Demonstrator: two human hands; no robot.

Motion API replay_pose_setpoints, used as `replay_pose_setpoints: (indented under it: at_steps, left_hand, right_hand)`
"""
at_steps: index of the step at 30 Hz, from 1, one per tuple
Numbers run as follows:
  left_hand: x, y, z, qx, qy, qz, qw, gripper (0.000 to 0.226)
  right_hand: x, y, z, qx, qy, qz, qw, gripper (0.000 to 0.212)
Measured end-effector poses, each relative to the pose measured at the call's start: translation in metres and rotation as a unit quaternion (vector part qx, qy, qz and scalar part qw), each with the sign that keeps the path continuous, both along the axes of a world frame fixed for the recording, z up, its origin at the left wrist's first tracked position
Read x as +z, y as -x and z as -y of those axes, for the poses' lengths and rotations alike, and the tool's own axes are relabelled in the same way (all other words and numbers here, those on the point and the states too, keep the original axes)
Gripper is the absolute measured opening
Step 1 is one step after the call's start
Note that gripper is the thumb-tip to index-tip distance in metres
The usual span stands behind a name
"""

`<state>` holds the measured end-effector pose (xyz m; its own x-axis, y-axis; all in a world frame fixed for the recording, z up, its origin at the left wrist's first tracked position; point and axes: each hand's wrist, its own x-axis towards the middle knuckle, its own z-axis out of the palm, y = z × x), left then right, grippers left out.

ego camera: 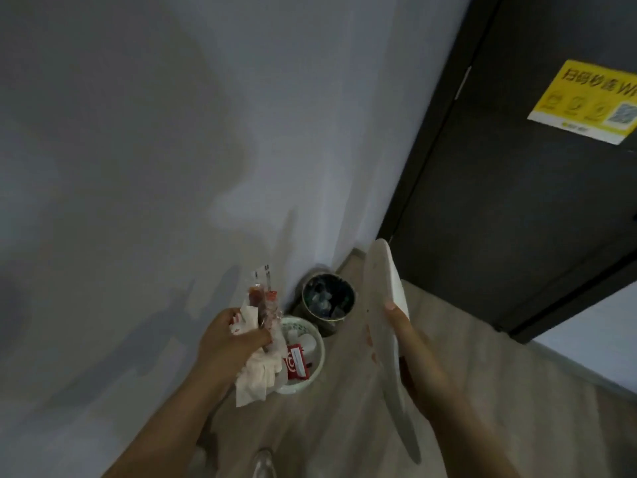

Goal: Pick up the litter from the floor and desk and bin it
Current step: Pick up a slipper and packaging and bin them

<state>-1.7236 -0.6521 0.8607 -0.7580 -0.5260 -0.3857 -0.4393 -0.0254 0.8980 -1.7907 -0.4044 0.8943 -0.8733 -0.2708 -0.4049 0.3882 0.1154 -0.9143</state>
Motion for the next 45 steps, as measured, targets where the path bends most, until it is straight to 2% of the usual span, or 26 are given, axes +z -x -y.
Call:
replay_pose_setpoints:
  at_steps: [5,9,15,20,24,27,32,36,40,45]
  left_hand:
    - [-0.041,0.067,0.039,-0.014,-0.012,0.061,0.998,0.044]
    - [-0.079,0.097,0.051,-0.023,-0.022,0.131,0.991,0.050]
    - [-0.140,0.123,0.057,-0.007,-0.035,0.195,0.980,0.041]
    - [-0.201,0.145,0.058,-0.047,-0.020,0.263,0.963,0.042]
    - [-0.263,0.166,0.053,-0.056,-0.043,0.288,0.955,0.031]
    - [-0.316,0.186,0.051,-0.062,-0.045,0.315,0.946,0.025]
    - [-0.408,0.211,0.052,-0.062,-0.049,0.361,0.929,0.049]
    - [-0.463,0.226,0.052,-0.073,-0.048,0.374,0.923,0.048]
    - [-0.505,0.230,0.047,-0.069,-0.026,0.392,0.917,0.057]
    - [-0.527,0.242,0.038,-0.043,-0.017,0.390,0.920,0.080]
  right_hand:
    - [-0.038,0.059,0.043,-0.008,-0.015,0.030,0.999,0.074]
    - [-0.076,0.088,0.057,-0.006,-0.031,0.080,0.996,0.056]
    - [-0.143,0.131,0.071,0.019,-0.073,0.158,0.984,0.060]
    - [-0.215,0.166,0.082,0.035,-0.111,0.225,0.967,0.070]
    - [-0.278,0.191,0.087,0.049,-0.140,0.276,0.950,0.046]
    - [-0.324,0.209,0.089,0.057,-0.153,0.294,0.942,0.048]
    - [-0.391,0.233,0.089,0.088,-0.164,0.296,0.937,0.031]
    - [-0.438,0.242,0.087,0.109,-0.186,0.295,0.931,0.051]
    - [-0.468,0.246,0.083,0.121,-0.176,0.301,0.929,0.042]
    - [-0.488,0.248,0.081,0.127,-0.164,0.292,0.934,0.045]
